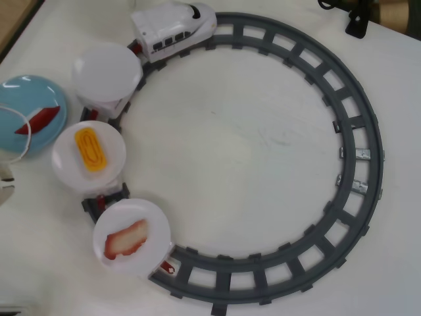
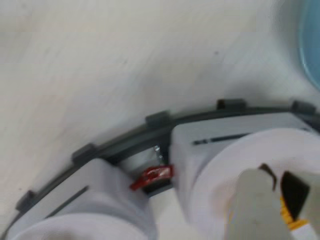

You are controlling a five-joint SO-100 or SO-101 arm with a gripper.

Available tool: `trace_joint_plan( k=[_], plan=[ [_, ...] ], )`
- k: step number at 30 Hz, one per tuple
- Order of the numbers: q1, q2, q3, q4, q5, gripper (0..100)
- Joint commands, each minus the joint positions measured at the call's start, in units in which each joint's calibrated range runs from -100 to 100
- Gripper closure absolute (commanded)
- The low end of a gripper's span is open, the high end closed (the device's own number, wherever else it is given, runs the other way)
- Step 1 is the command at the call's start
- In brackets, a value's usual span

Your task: Pick up the sushi from the Shinkansen and put it on the blue dish

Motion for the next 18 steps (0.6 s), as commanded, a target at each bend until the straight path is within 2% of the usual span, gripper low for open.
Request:
trace_joint_plan(
  k=[1,12,18],
  plan=[
    [2.16,-7.46,4.63,-1.38,0.0,97],
    [2.77,-31.68,33.04,-10.55,0.06,97],
    [6.38,-32.35,37.46,-14.37,0.06,97]
  ],
)
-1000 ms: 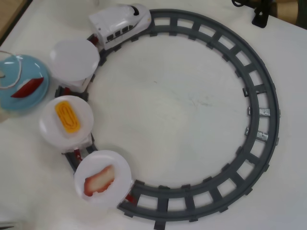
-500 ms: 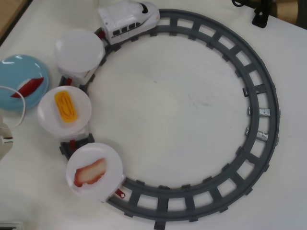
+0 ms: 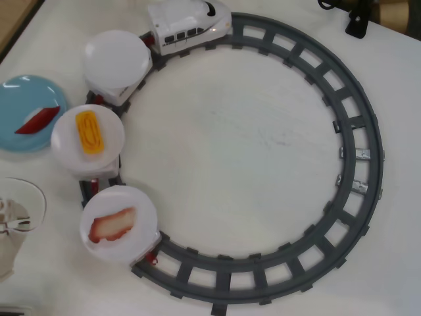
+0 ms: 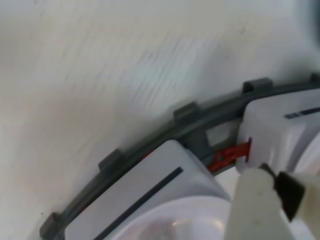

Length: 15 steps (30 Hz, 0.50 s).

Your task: Pick up the sushi from the Shinkansen and put it on the blue dish

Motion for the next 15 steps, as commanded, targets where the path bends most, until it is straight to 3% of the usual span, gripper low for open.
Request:
trace_joint_plan(
  k=[1,15],
  plan=[
    [2.5,0.46,1.13,-2.44,-0.05,97],
    [6.19,0.12,12.67,-9.66,-0.31,97]
  ],
)
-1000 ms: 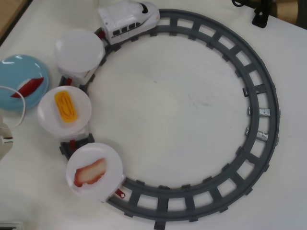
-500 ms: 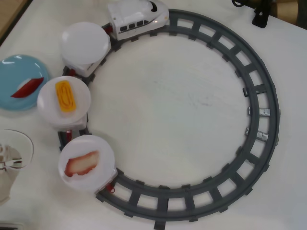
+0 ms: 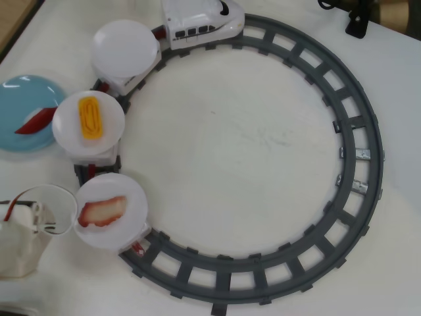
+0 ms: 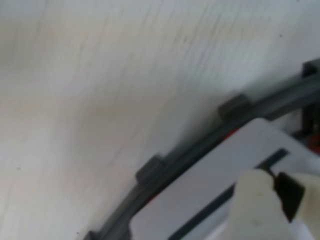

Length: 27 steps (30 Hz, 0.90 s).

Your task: Pick up the sushi from the Shinkansen and put it on the blue dish

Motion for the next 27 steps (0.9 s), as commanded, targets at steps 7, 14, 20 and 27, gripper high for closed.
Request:
trace_joint_plan(
  k=[7,14,20,27],
  plan=[
    [0.29,-12.35,8.07,-5.68,-0.36,97],
    [0.55,-17.08,13.75,-5.93,-0.05,97],
    [-0.15,-17.32,18.35,-7.8,-0.26,97],
    [-0.33,-19.23,28.99,-15.62,-0.21,97]
  ],
)
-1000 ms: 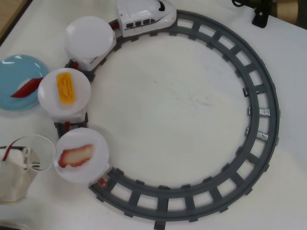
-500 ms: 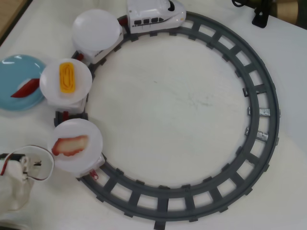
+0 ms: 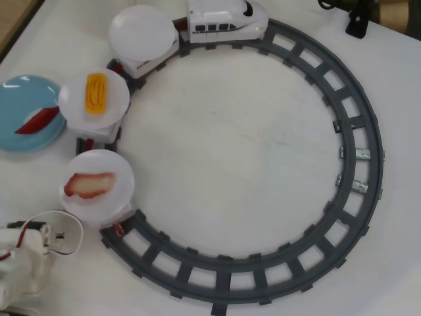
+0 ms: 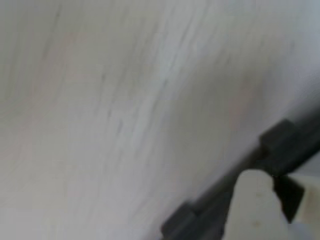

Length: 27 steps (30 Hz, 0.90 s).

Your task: Pick up the sushi from the Shinkansen and put it on the blue dish

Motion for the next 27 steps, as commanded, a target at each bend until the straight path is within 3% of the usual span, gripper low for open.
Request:
trace_joint_plan(
  k=[1,27],
  plan=[
    [-0.25,-1.6,3.08,-3.35,-0.15,97],
    [0.55,-21.17,13.18,-3.35,-0.1,97]
  ],
)
